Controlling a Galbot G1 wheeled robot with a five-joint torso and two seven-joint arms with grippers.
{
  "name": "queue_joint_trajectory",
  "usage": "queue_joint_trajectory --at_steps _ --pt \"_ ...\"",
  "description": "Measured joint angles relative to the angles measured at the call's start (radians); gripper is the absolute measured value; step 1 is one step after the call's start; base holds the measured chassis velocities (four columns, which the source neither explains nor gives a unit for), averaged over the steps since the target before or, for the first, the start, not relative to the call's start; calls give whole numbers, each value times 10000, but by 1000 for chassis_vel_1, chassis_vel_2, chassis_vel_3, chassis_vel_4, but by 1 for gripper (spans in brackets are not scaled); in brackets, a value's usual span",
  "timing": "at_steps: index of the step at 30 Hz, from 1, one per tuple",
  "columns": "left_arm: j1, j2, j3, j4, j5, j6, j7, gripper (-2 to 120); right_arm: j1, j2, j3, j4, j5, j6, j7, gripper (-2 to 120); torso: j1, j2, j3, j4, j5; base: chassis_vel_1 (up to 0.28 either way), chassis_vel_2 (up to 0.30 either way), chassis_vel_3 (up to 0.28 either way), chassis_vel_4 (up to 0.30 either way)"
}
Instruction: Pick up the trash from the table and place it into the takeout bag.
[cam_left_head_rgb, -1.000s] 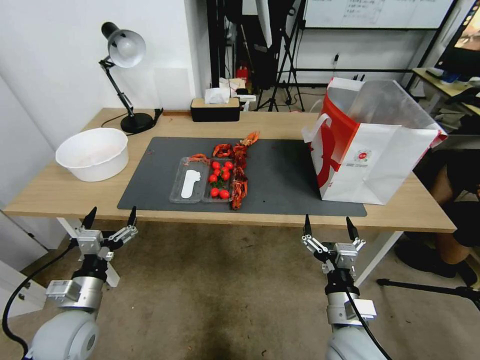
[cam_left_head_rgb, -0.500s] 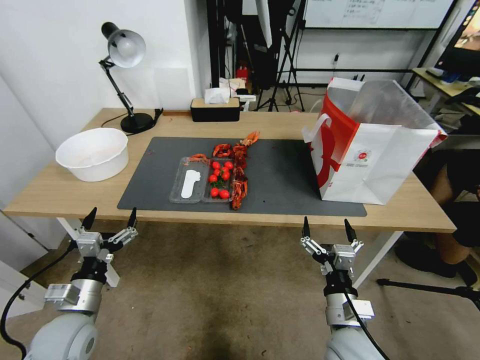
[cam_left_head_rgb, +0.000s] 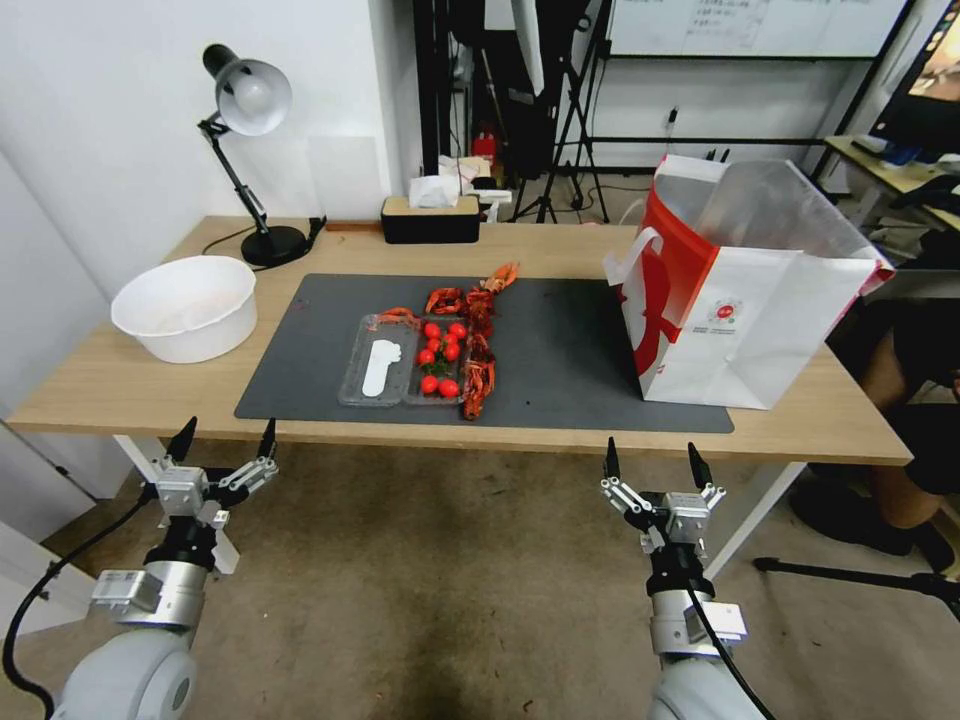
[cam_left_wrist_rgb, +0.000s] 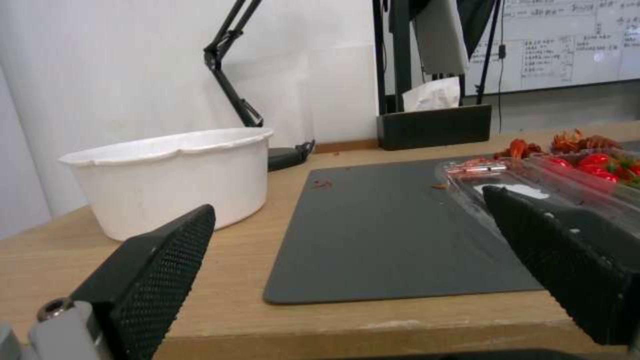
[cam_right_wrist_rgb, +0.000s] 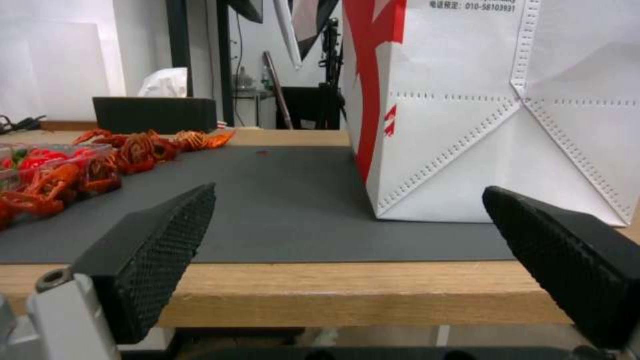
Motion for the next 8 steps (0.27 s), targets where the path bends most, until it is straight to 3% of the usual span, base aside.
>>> queue_joint_trajectory --at_steps 8 --pt "-3 2 3 6 0 0 0 100 0 0 0 0 0 6 0 100 0 -1 -1 0 0 0 0 0 0"
